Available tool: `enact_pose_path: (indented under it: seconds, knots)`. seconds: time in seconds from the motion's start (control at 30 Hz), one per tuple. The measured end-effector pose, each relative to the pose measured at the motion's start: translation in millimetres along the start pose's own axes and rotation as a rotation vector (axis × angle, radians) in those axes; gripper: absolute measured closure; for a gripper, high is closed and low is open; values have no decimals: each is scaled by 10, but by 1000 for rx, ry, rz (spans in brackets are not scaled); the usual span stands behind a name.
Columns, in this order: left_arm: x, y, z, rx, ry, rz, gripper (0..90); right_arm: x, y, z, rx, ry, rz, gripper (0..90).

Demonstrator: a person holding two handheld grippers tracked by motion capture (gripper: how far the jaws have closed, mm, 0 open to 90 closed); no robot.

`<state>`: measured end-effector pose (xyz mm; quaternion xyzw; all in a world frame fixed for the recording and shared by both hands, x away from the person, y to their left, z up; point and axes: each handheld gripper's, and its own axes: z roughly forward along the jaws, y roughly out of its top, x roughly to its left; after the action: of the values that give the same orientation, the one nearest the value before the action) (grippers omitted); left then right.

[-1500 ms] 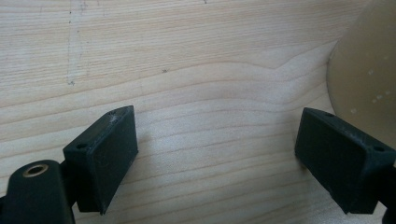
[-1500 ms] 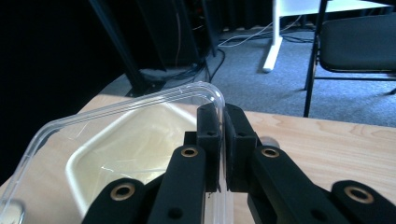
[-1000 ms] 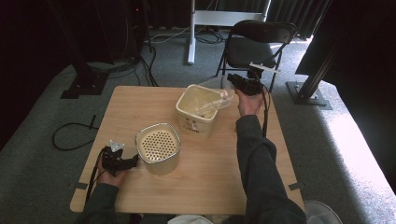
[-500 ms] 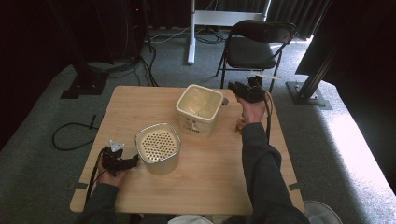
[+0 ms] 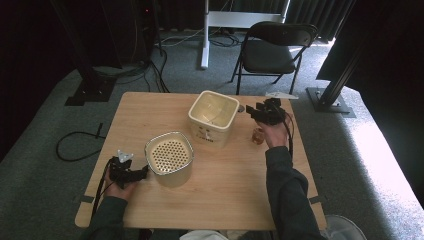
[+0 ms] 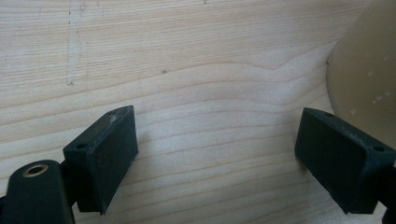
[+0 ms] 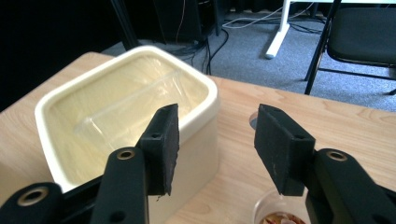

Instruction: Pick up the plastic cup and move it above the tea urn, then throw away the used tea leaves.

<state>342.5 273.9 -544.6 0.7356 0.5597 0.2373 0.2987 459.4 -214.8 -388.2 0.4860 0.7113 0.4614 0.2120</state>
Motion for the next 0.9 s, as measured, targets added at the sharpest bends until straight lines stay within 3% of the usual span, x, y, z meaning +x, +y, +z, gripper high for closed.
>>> enact_pose_path:
  seconds: [0.13, 0.4, 0.6, 0.73, 0.9]
  knots:
    - [-3, 13, 12, 0, -2, 1, 136, -14, -95, -17, 6, -1, -15, 459]
    - [-6, 27, 25, 0, -4, 4, 136, -50, -290, -82, 17, -18, -67, 299]
    - [-7, 26, 25, 0, -3, 2, 137, -129, -464, -198, -20, -45, -90, 189]
    - [-10, 23, 20, 2, -2, 2, 137, -154, -561, -216, -17, -60, -114, 147]
    - [-10, 22, 20, 2, -2, 1, 137, -216, -665, -255, -39, -63, -102, 131]
